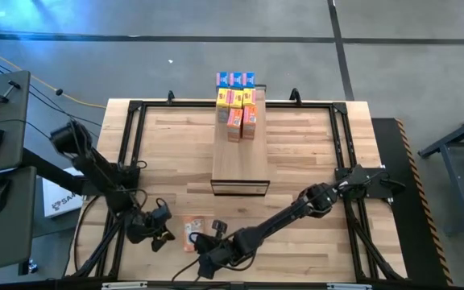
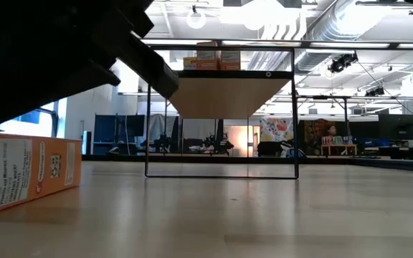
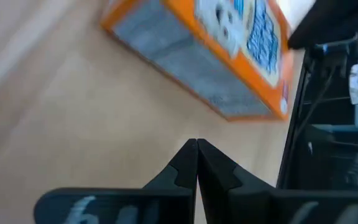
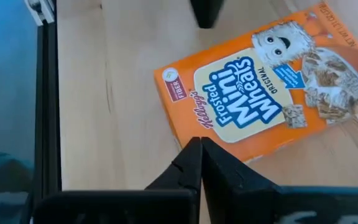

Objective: Stack cereal on shelf
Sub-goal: Put the orange cereal box on the shelf aligned with the orange cereal boxes

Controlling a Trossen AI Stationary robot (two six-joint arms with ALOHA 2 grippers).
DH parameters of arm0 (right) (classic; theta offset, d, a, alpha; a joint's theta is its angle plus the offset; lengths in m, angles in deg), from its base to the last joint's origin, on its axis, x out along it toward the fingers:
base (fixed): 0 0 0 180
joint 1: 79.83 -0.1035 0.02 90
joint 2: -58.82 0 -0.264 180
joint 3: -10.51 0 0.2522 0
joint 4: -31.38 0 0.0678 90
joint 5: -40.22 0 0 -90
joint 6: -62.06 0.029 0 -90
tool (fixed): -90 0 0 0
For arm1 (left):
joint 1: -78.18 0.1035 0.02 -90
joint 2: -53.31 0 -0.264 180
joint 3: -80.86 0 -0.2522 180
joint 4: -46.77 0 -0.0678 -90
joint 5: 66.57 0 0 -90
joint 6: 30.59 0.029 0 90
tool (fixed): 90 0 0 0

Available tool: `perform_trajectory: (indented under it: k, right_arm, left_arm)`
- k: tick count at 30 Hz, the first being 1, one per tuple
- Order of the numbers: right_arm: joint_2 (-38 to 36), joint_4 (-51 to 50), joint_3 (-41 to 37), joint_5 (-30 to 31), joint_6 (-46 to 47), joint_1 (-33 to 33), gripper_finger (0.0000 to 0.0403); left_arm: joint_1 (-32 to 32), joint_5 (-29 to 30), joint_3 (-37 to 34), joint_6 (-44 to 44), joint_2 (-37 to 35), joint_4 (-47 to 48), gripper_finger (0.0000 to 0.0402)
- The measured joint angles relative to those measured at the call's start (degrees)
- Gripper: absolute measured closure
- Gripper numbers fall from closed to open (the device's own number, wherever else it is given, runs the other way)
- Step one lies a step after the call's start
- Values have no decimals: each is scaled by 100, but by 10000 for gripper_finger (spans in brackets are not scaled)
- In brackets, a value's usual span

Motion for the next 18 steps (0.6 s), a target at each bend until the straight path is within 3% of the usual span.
perform_trajectory:
  k: [9, 14, 18]
  right_arm:
    - [-196, -434, 326, 158, -122, -106, 403]
    - [-289, -1044, 313, 193, 162, -145, 403]
    - [-256, -818, -36, -61, 238, -149, 403]
  left_arm:
    - [-360, 409, 8, -126, 164, -698, 402]
    - [-357, 541, 270, 397, 203, -649, 401]
    - [-329, 504, 483, 616, 505, -520, 402]
